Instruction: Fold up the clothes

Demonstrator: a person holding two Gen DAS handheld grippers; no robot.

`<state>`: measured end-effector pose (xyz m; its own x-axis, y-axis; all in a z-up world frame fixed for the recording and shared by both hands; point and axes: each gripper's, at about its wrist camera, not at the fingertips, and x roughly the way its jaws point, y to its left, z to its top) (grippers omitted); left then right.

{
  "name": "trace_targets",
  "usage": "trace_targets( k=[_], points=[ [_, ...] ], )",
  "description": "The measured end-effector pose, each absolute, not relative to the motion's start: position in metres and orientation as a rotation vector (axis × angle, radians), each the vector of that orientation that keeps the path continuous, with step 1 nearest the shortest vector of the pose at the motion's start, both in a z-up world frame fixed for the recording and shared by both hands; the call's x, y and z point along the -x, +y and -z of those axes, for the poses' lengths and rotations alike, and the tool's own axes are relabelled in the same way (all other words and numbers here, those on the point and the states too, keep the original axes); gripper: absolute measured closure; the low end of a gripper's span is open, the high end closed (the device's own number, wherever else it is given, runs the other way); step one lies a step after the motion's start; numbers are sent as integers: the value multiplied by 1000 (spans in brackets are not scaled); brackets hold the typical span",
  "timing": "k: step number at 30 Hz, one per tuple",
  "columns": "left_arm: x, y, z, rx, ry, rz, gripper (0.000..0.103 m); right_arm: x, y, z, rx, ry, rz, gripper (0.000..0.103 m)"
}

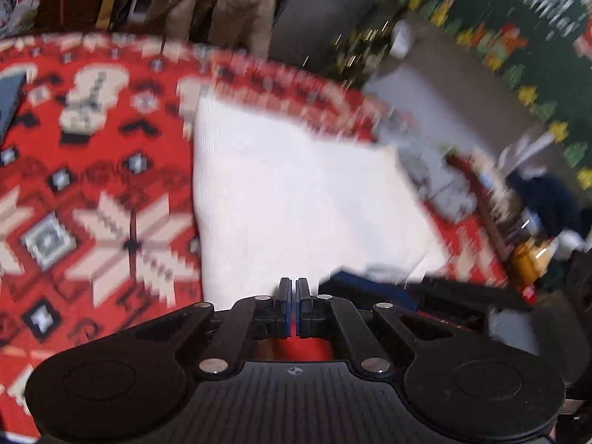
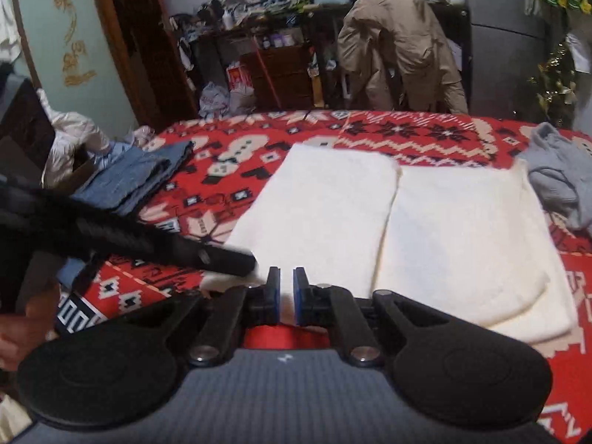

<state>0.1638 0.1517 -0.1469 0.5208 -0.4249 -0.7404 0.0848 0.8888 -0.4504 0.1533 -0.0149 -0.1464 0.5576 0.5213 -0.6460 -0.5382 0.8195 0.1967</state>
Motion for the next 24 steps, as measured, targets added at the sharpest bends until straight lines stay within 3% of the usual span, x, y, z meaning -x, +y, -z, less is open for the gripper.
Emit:
trace_targets(
  k=[9, 11, 13, 15, 24],
  points=[
    [-148, 127, 101, 287, 967, 192, 98, -152, -55, 137, -13, 771, -570, 93],
    [-139, 123, 83, 272, 943, 153, 90, -147, -64, 126, -33, 741, -567, 83],
    [-132, 119, 72, 268, 921, 127, 63, -143, -70, 117, -51, 718, -565, 81],
    [-129, 113, 69, 227, 896, 97, 52, -140, -75, 112, -74, 715, -563, 77],
    [-160, 113, 124, 210, 923, 20, 53, -144, -84, 111, -129, 702, -516, 51]
  ],
)
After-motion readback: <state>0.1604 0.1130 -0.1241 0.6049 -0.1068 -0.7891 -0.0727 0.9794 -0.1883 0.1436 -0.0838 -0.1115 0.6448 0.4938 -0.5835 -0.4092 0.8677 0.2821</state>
